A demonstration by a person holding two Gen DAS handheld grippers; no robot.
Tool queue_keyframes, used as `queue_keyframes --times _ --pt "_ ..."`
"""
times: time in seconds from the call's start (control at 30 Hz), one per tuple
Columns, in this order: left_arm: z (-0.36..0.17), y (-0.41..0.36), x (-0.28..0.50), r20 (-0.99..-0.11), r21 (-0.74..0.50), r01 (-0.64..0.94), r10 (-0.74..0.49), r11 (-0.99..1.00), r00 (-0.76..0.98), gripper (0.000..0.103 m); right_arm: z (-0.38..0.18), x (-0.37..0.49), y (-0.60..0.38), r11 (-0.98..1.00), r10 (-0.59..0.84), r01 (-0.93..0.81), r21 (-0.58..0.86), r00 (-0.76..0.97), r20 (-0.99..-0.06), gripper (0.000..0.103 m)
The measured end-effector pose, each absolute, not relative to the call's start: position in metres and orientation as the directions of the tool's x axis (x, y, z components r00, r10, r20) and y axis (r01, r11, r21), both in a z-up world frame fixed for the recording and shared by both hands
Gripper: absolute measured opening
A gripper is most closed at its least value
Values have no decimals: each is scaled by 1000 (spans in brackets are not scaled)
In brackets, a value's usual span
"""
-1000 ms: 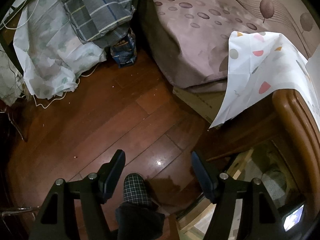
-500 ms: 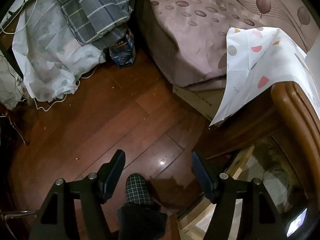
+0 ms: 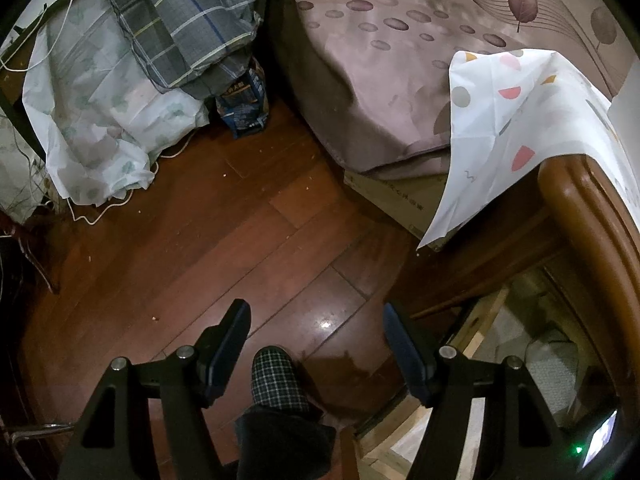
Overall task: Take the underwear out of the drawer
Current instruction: 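Grasp the white sock beneath the grey hexagon-print underwear with the right gripper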
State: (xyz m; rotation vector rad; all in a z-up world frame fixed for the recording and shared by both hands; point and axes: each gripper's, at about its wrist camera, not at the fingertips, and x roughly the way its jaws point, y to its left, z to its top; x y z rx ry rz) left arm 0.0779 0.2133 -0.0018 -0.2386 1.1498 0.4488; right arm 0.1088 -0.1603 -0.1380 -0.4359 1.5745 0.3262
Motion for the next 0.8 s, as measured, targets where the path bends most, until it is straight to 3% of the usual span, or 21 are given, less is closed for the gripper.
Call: queue_keyframes --times 0.27,0.43,0.8 --pt "-4 213 80 -918 52 -460 223 887 327 70 -137 114 -163 886 -63 -461 -41 -32 -998 63" --pt "-8 216 80 -926 47 -467 213 883 310 70 -138 105 -150 871 -103 -486 -78 -25 -994 51" --pt "-14 212 82 -932 56 -464 212 884 292 70 -106 84 -150 886 -158 -427 -182 92 -983 47"
